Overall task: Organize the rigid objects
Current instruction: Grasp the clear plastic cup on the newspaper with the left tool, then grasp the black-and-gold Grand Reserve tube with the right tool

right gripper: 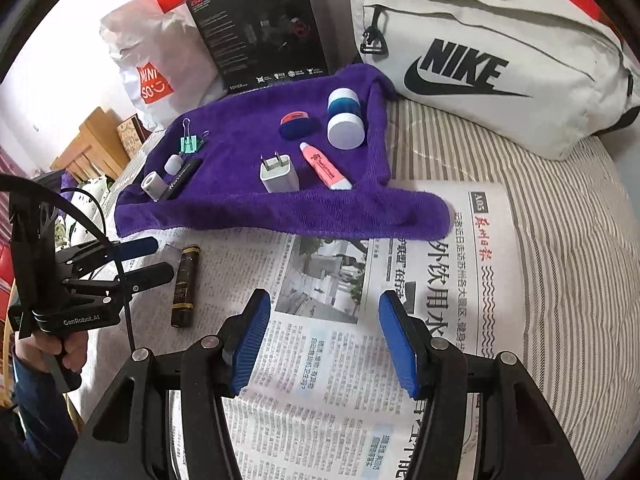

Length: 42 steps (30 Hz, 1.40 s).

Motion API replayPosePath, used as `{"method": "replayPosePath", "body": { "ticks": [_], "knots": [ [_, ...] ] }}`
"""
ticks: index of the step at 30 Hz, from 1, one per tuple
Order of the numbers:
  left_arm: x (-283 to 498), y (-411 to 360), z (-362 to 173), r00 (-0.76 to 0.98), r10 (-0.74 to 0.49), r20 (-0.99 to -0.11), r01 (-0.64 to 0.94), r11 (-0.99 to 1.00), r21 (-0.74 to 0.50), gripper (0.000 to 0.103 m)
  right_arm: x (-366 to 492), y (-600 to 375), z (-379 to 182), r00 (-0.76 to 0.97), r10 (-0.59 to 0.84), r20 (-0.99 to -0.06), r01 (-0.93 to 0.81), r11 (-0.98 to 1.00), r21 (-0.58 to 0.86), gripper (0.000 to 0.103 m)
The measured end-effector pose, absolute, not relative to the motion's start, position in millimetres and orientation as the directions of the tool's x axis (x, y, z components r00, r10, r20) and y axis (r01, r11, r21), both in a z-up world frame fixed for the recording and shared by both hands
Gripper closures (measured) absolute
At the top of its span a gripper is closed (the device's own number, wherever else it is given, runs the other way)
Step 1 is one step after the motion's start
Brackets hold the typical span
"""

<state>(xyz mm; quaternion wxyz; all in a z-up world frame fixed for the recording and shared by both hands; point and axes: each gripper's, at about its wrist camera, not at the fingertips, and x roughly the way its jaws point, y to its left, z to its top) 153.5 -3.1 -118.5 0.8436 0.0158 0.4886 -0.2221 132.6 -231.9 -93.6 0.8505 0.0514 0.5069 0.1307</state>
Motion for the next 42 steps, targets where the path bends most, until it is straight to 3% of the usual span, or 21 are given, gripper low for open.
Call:
{"method": "replayPosePath", "body": {
  "ticks": [3,9,11,20,27,42],
  "knots": [
    [155,-7,-123,0.408,-0.363,-0.838,0.398,0.896,-0.194,0.061,133,-232,-100,0.438,0.272,-0.857,-0.168,0.961,0.219,0.047],
    [157,-6,-125,0.401,-0.402,-0.823,0.402,0.885,-0.236,0.066,132,-234,-107,0.424,0.271,-0.864,-0.156,0.962,0.225,0.047],
    [157,-5,-126,0.397,-0.419,-0.816,0.4,0.88,-0.257,0.075,131,-232,-109,0.417,0.272,-0.867,-0.16,0.961,0.225,0.047],
    [148,13,-117,0.426,-0.357,-0.831,0.38,0.905,-0.194,0.075,128,-216,-107,0.409,0.285,-0.867,-0.189,0.956,0.225,0.047],
    [140,39,-121,0.445,-0.225,-0.867,0.328,0.942,-0.076,0.075,130,-182,-107,0.394,0.312,-0.864,-0.257,0.94,0.223,0.047],
    [138,42,-123,0.47,-0.235,-0.851,0.339,0.938,-0.072,0.077,129,-173,-117,0.366,0.292,-0.884,-0.248,0.946,0.21,0.047]
  ]
}}
